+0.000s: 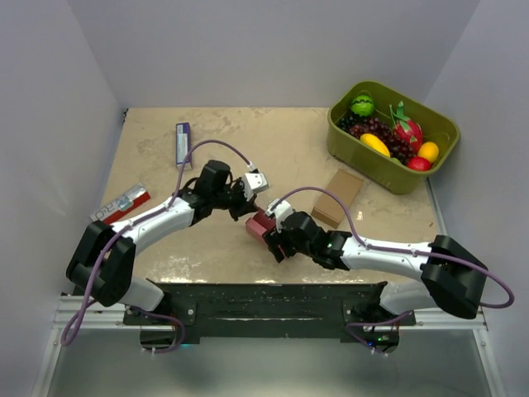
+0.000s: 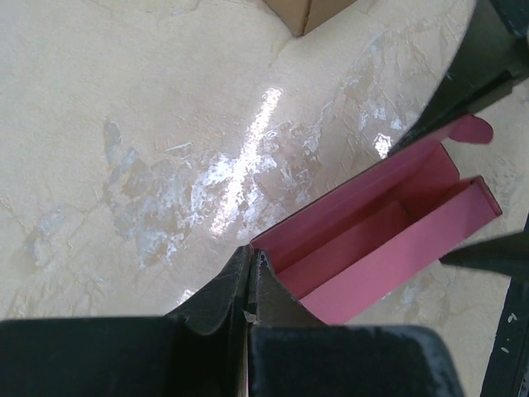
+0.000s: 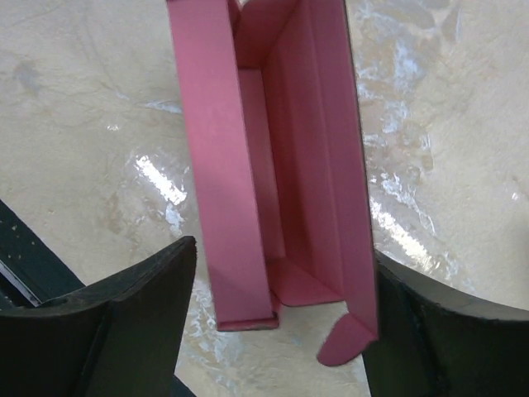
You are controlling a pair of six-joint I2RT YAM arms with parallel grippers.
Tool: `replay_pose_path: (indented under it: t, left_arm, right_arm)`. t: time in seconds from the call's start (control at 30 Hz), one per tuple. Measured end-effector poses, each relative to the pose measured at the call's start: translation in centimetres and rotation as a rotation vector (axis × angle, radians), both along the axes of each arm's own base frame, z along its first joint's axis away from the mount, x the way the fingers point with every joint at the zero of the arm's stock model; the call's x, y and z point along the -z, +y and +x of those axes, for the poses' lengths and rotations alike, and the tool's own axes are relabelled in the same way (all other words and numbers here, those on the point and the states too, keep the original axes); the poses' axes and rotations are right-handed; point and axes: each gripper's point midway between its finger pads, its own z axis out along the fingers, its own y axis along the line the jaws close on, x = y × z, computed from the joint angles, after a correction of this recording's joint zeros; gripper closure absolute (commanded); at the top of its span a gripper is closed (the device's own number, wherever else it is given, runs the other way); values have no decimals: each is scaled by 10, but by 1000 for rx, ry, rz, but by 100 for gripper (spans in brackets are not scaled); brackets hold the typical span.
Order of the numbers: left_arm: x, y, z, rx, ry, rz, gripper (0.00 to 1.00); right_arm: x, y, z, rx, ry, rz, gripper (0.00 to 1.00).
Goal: Fold the paper box
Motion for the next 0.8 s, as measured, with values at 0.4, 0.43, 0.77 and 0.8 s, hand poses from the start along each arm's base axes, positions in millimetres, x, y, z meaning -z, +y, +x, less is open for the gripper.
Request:
replay_pose_path:
  t: [0.4,0.43,0.77,0.8]
  left_arm:
    - [-2,2,1,-39,33,-11,81]
    - [-1,3,-1,-45,43,-9,73]
    - [-12,6,-4,-78,77,-14,50]
    - [-14,6,-4,-81,71,-16,50]
  right_arm:
    - [-2,-3,3,42,-16,2,78]
    - [-2,-3,3,42,-16,2,78]
    - [-1,-1,-2,4,-6,-5,78]
    - [-2,-1,-2,0,-5,-6,78]
